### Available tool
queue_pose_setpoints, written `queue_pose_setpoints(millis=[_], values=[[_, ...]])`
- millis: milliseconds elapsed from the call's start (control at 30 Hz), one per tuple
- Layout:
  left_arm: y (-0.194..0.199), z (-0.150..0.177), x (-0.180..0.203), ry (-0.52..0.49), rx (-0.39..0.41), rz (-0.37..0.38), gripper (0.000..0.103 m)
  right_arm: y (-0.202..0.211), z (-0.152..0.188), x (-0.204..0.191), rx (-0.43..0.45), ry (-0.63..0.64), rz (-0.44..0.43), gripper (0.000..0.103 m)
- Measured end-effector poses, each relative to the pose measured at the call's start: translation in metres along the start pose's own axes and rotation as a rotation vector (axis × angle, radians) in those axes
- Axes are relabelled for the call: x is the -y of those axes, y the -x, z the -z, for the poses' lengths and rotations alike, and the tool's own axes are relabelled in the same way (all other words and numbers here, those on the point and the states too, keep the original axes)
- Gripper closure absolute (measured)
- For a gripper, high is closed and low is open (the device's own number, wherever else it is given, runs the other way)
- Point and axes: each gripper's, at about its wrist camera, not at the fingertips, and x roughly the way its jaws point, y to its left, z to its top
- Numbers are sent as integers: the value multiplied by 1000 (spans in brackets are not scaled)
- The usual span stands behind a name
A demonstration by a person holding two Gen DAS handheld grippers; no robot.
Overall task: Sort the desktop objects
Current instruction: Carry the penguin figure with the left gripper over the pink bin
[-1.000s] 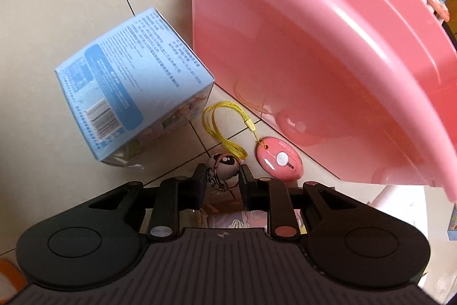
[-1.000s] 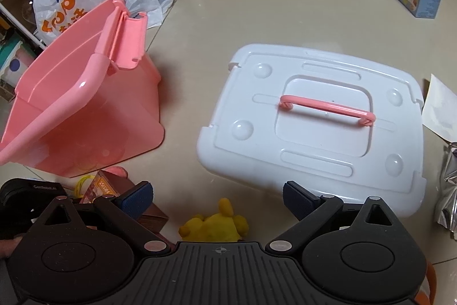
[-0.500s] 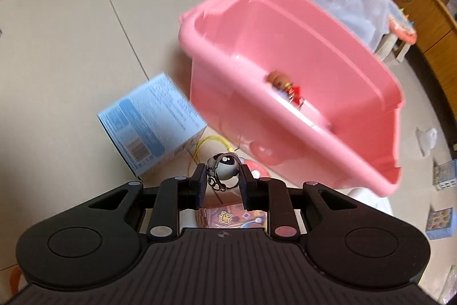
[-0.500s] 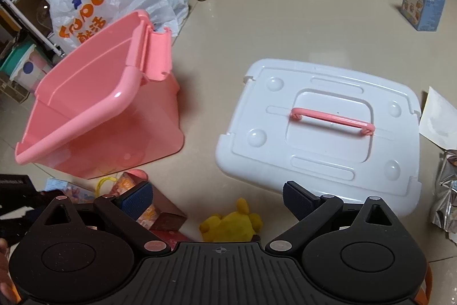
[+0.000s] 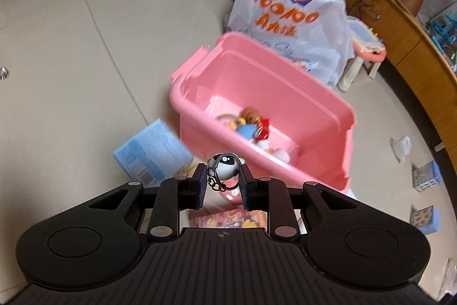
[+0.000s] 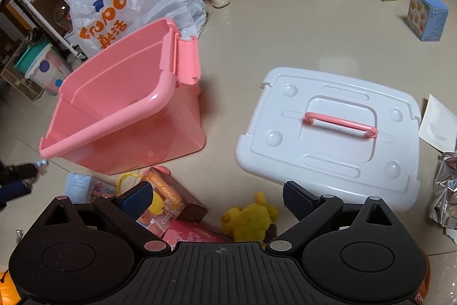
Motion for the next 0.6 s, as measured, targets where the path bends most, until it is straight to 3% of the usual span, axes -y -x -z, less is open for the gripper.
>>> queue_pose_setpoints(millis=[267,600], values=[[32,-31,15,-38,70,22,79,6,-1,-8,2,26,-24,6],[37,-56,44,-95,84,26,79,-6,4,-2,-16,19,-6,6]])
